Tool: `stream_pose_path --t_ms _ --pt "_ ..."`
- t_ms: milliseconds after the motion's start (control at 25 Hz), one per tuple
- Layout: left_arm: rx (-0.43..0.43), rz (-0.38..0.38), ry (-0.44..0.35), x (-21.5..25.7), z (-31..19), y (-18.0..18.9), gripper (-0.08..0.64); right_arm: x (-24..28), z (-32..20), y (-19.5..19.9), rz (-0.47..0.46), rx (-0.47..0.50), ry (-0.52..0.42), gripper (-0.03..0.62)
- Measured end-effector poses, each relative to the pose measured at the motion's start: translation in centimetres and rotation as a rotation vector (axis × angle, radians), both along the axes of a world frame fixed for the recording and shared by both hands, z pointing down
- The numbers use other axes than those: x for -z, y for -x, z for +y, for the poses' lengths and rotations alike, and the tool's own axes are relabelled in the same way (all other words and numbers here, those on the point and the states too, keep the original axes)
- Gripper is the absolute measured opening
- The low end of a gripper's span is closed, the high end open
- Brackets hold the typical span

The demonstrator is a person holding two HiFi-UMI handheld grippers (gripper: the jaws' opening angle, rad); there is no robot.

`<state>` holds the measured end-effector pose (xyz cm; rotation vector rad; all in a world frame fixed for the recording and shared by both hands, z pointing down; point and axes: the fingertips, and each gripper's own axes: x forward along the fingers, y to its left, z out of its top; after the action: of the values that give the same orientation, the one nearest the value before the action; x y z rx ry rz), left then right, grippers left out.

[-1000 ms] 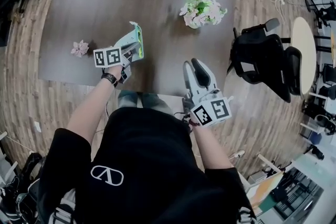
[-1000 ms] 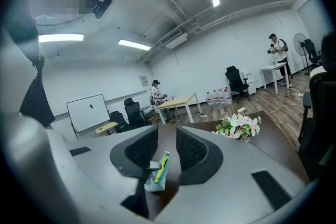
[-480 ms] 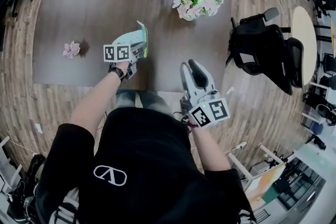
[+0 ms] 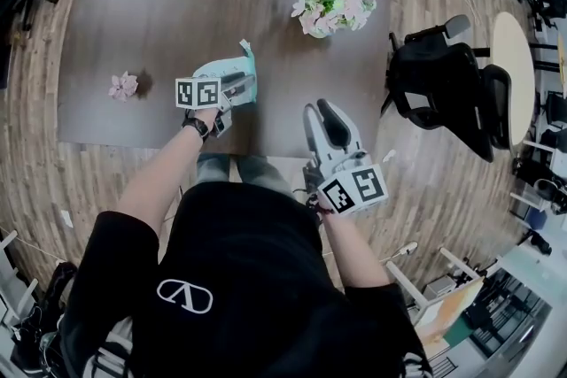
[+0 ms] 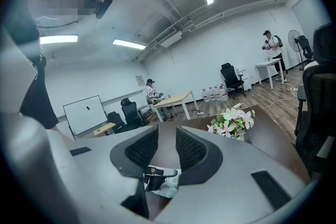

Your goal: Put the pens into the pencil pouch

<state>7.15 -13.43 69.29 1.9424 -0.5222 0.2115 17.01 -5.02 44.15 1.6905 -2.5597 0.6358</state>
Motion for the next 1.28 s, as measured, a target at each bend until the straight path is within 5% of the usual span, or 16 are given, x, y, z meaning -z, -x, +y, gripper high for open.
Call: stream_pose_path --t_ms 200,760,1280 --pt "0.012 0.042 -0.125 6.2 -0.1 1.6 0.155 1.0 -0.5 0.8 -0.004 0.027 -0.031 0.104" --pt "0.138 0.102 -0.678 30.9 2.5 10.3 0.150 5.8 -2.3 5.3 -0.022 0.157 -0.155 0.103" --pt "0.221 0.032 -1.069 41.3 7.4 13.6 0.009 10.6 -1.3 8.7 0.010 0.233 -0.275 0.095"
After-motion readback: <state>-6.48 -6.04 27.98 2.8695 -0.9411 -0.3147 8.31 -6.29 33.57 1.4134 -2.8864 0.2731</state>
